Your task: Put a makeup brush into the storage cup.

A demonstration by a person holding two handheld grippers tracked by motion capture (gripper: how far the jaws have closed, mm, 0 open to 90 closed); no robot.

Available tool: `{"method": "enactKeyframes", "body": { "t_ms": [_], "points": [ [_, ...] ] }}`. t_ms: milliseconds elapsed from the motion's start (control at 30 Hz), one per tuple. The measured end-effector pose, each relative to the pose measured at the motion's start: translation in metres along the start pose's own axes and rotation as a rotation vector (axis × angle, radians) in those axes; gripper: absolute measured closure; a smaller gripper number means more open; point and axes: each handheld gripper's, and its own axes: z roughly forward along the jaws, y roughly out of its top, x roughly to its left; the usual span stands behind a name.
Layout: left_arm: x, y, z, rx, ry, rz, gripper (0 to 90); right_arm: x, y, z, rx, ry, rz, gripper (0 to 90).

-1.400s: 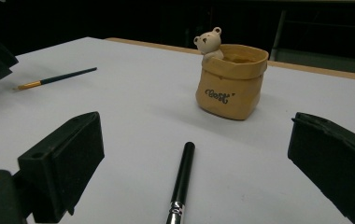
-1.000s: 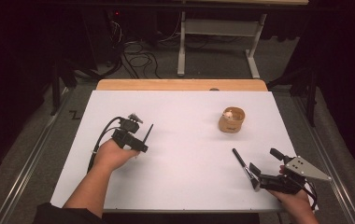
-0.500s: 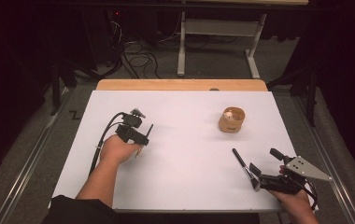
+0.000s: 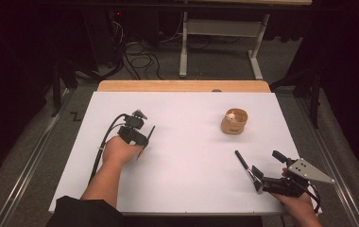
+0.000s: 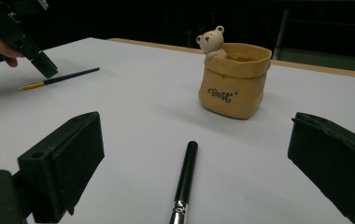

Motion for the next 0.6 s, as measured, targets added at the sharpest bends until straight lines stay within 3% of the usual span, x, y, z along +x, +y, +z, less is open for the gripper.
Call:
{"method": "enactKeyframes", "body": {
  "t_ms": [600],
  "points": [
    [-0.0085, 0.0006, 0.0094, 0.05, 0.026, 0.013, 71.2, -0.0005, 0.0011, -0.0008, -0.009, -0.003, 0.009, 4.2]
  ]
}}
